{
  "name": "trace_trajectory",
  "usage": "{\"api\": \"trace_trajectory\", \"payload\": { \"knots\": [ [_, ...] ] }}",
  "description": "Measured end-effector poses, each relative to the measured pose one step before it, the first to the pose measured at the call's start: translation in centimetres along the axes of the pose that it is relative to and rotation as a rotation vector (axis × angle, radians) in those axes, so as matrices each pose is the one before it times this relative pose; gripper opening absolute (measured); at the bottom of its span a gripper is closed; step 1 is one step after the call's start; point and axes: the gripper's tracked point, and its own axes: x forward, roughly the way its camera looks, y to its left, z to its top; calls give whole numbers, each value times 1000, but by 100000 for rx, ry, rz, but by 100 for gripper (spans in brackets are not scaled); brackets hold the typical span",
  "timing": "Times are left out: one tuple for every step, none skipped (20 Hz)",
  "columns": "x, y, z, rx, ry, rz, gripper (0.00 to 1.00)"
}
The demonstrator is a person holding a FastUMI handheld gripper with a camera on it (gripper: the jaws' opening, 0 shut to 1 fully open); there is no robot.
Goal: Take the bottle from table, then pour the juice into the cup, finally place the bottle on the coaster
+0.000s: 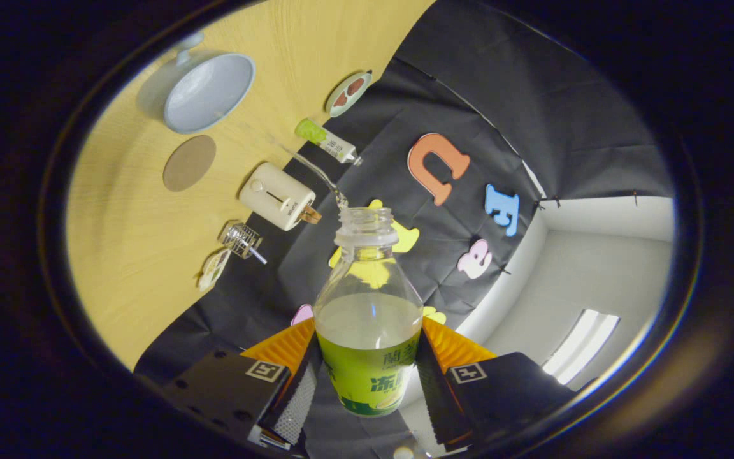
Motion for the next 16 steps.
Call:
{"api": "trace_trajectory", "payload": {
  "knots": [
    [271,-202,248,-431,36,-1136,79],
    [86,-127,101,-556,62,-376,79],
    [55,165,53,-639,109,6,79],
    [180,-101,95,-1173,-280,-608,79],
    [-4,-416,105,-1744,-608,-1632,79],
    [35,-447,203,-1641,-791,-1942,79],
    [-182,-312,20,-1295,-312,-1599,79],
    [-119,-9,154,38,-586,-9,79],
    [-49,-5,249,138,-525,-275,79],
    [-20,15,180,-723,-498,230,79],
    [-14,-67,-22,-1037,-42,13,79],
    [-117,-25,36,-614,-1,36,79],
    [-111,100,-43,-267,280,589,79],
    [80,-90,5,79,-10,-298,79],
    [-3,-24,66,-318,-139,63,79],
    [27,121,-50,-655,174,223,79]
  ]
}}
